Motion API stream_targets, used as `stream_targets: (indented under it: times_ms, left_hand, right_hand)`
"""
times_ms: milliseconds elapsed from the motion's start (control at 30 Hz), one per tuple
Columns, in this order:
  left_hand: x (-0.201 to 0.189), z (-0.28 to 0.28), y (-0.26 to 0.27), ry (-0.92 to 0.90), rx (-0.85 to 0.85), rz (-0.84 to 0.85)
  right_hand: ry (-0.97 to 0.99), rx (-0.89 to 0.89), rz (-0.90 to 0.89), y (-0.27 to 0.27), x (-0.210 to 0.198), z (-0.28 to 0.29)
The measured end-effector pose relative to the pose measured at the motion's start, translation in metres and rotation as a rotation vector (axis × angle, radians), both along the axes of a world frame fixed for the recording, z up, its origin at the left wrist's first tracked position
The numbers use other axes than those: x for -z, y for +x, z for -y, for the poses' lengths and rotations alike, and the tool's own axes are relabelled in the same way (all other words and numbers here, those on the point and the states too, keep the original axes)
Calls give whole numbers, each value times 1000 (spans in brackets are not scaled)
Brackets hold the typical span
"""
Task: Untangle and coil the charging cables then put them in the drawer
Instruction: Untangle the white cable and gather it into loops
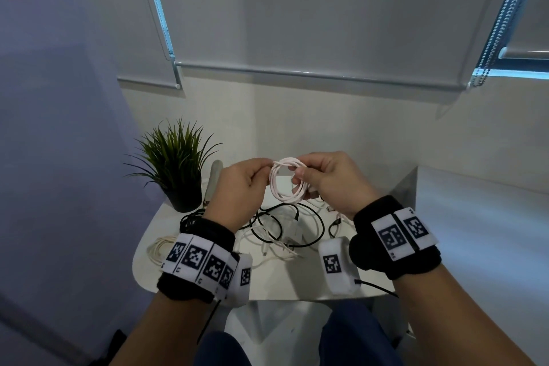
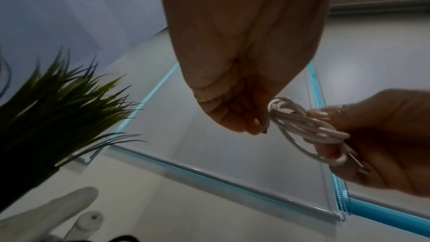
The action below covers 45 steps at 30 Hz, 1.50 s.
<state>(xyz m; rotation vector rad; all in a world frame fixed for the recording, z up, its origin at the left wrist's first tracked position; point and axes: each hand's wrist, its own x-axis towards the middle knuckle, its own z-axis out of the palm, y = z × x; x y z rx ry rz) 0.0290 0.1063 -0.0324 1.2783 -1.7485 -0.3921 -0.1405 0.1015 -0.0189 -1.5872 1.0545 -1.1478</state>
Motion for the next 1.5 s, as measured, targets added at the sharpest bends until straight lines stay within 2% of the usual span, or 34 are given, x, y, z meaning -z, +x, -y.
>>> stream_targets:
  times_ms: [200, 400, 500, 633, 833, 933, 1000, 1233, 1333, 1400, 1500]
  left_hand:
    - [1, -5, -8, 144, 68, -229]
    - [4, -3, -5, 156, 83, -204]
    - [3, -5, -8, 205, 97, -294]
    - [-3, -10, -10, 366, 227, -481]
    - [2, -9, -6, 469, 341, -530]
    - [2, -12, -7, 488, 307, -520]
    - [0, -14, -10, 430, 245, -469]
    - [0, -9, -3, 244, 40, -25]
    - [2, -9, -3, 91, -56, -39]
    - [4, -7, -4, 28, -37, -76]
    - [7, -5, -3, 58, 27, -141]
  right_hand:
    - [-40, 25, -9, -1, 2, 2]
    - [-73, 17, -41, -1, 5, 3]
    - [-82, -36, -64, 0, 8, 5]
    - [-106, -30, -23, -1, 9, 6]
    - [-123, 18, 10, -4, 10, 8]
    - [-117, 22, -22, -4, 9, 7]
    - [-112, 7, -44, -3, 8, 6]
    - [-65, 39, -89, 4, 16, 11]
    - [12, 62, -53, 5, 17, 10]
    - [38, 66, -33, 6, 16, 10]
    - [32, 93, -56, 5, 15, 13]
